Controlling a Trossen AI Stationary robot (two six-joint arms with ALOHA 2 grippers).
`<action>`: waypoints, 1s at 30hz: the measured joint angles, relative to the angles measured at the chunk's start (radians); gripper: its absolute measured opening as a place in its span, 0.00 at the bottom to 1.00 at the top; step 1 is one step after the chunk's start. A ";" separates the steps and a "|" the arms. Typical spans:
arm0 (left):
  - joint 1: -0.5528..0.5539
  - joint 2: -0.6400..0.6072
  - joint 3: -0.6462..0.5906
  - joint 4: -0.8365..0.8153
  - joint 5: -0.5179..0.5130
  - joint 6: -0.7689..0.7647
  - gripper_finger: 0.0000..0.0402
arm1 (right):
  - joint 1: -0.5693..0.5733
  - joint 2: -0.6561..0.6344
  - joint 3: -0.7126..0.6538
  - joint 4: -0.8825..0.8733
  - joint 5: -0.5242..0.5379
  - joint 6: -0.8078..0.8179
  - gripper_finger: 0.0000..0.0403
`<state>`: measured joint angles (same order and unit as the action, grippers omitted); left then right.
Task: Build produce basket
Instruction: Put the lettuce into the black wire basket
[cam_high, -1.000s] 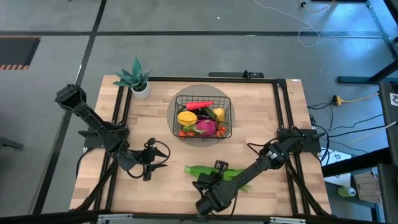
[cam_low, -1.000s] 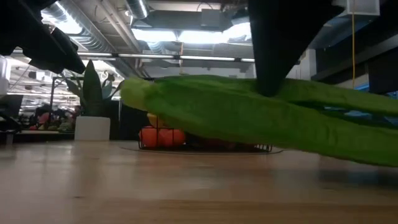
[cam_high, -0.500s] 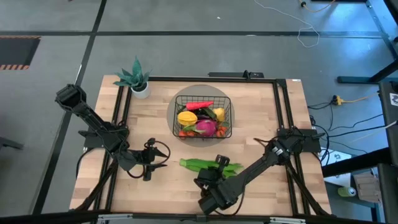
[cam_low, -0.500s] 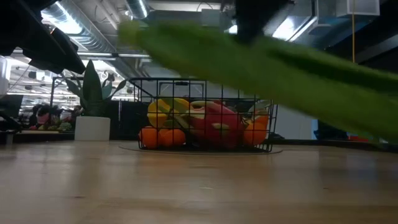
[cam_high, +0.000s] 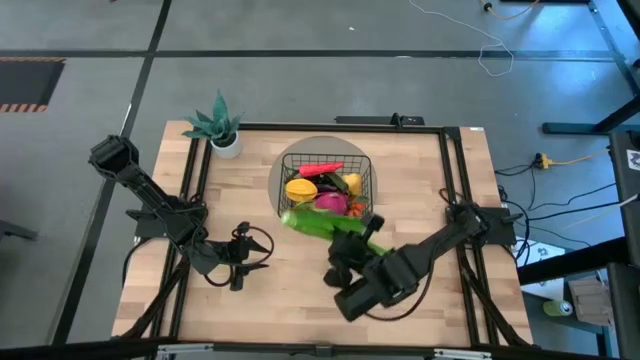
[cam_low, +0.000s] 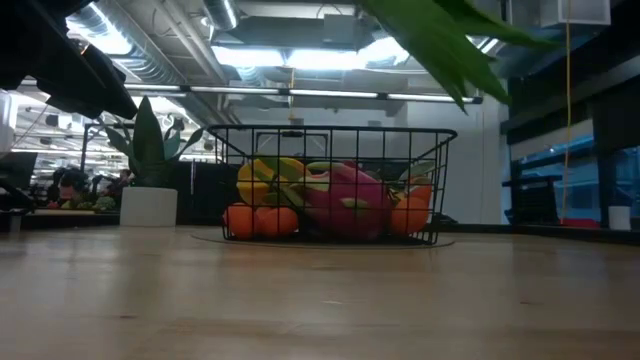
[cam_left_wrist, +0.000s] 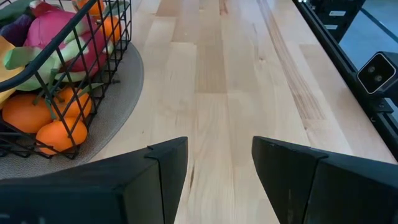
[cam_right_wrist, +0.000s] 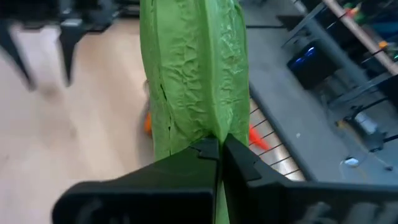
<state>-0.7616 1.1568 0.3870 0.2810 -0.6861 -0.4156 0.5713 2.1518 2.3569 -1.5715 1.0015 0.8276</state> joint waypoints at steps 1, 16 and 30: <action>0.000 0.000 0.000 0.000 0.000 0.000 0.42 | -0.010 -0.012 0.000 0.000 0.016 -0.019 0.00; 0.000 0.000 0.000 -0.001 0.000 0.000 0.42 | -0.305 -0.101 -0.001 0.000 -0.141 -0.253 0.00; 0.000 0.000 0.000 -0.003 0.000 0.000 0.42 | -0.528 -0.061 -0.008 0.032 -0.487 -0.258 0.00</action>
<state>-0.7616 1.1568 0.3870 0.2775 -0.6861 -0.4156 0.0437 2.0906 2.3493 -1.5393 0.5148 0.5692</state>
